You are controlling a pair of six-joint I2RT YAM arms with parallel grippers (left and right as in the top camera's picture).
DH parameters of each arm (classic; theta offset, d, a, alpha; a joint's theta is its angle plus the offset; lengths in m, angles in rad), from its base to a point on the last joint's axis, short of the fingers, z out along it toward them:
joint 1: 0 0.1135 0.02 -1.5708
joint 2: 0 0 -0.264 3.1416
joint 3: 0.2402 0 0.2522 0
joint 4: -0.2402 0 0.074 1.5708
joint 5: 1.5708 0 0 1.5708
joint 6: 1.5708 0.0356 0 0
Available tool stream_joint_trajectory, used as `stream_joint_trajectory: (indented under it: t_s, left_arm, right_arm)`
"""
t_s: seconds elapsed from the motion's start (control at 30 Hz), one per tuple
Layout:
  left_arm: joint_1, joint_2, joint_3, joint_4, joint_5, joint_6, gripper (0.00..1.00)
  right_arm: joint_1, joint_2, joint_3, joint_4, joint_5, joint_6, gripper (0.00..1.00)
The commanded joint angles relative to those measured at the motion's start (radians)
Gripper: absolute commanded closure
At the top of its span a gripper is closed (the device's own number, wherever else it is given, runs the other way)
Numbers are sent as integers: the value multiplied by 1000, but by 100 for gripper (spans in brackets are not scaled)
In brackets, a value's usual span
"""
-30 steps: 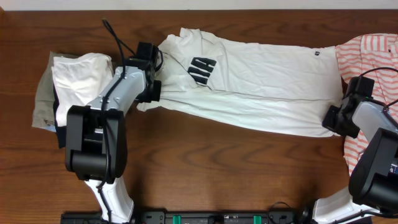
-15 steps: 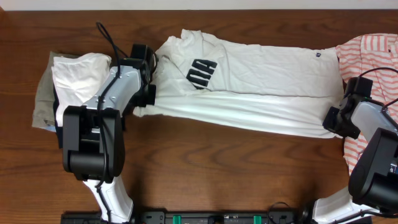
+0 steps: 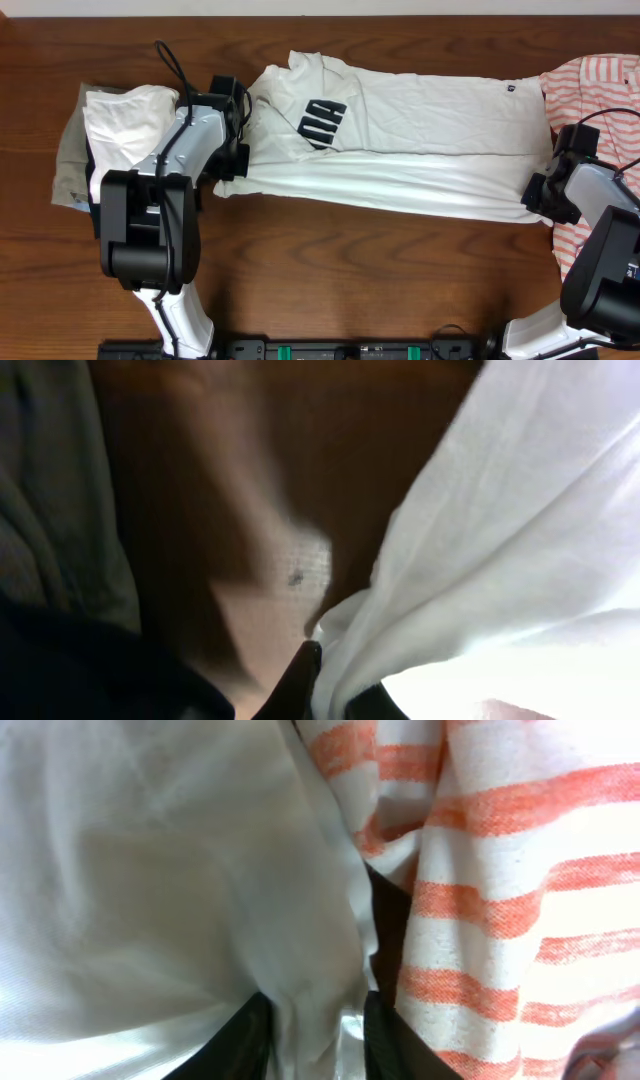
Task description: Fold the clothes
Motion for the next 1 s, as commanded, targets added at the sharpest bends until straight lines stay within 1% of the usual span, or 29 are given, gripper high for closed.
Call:
stream_joint_trajectory:
  t_s: [0.0, 0.13, 0.23, 0.37, 0.4, 0.53, 0.67, 0.77, 0.83, 0.97]
  left_arm:
    - [11, 10, 0, -46, -11, -31, 92]
    - [11, 10, -2, -111, -11, -82, 92]
    - [11, 10, -3, -132, -11, -84, 92]
    - [11, 10, -3, -151, -11, -84, 83]
    - [11, 10, -3, -157, -11, -84, 78]
    - [11, 6, -3, -178, -11, -84, 77]
    - [6, -31, -3, -178, -11, -84, 78]
    - [3, -96, -3, -148, -11, -86, 78]
    - [3, -146, -3, -93, -11, -106, 77]
    - [2, -201, -3, 54, -10, -121, 69]
  right_arm:
    - [-8, 20, -23, 5, 19, -4, 65]
    - [-8, 20, -23, 9, 19, -4, 58]
    - [-8, 20, -23, 10, 15, -4, 55]
    - [-8, 19, -23, 18, -2, -4, 51]
    - [-8, 19, -21, 21, -13, -4, 51]
    - [-8, 3, 2, 21, -57, -10, 49]
    - [-8, -40, 73, -9, -122, -45, 46]
    - [-6, -86, 140, -43, -154, -60, 44]
    - [-1, -115, 174, -53, -199, -87, 42]
    - [11, -151, 199, -54, -271, -109, 40]
